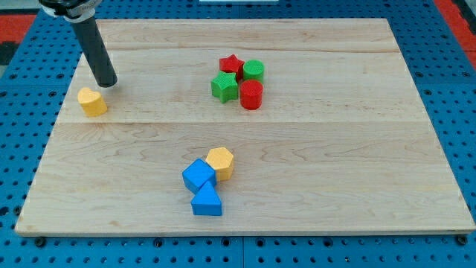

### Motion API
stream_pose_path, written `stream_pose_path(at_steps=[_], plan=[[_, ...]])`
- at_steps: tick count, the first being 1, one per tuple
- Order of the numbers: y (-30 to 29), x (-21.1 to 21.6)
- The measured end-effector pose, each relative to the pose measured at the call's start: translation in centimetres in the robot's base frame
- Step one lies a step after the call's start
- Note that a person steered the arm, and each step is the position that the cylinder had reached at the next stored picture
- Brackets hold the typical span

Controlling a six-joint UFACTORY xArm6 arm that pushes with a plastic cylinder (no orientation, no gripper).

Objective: Push the yellow heart towards the blue cube

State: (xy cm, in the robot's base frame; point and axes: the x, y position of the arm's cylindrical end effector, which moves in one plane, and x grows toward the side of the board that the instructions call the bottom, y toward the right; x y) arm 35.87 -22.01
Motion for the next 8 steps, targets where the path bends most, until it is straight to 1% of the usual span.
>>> stream_pose_path(at_steps=[1, 2, 3, 4, 5, 6, 7, 8], plan=[[-0.4, -0.6], [-2.1, 2.1], [-1.4, 6.6], [4.6, 9.8], [4.7, 8.8], [4.5, 6.5], [3.1, 6.3], [0.2, 6.7]])
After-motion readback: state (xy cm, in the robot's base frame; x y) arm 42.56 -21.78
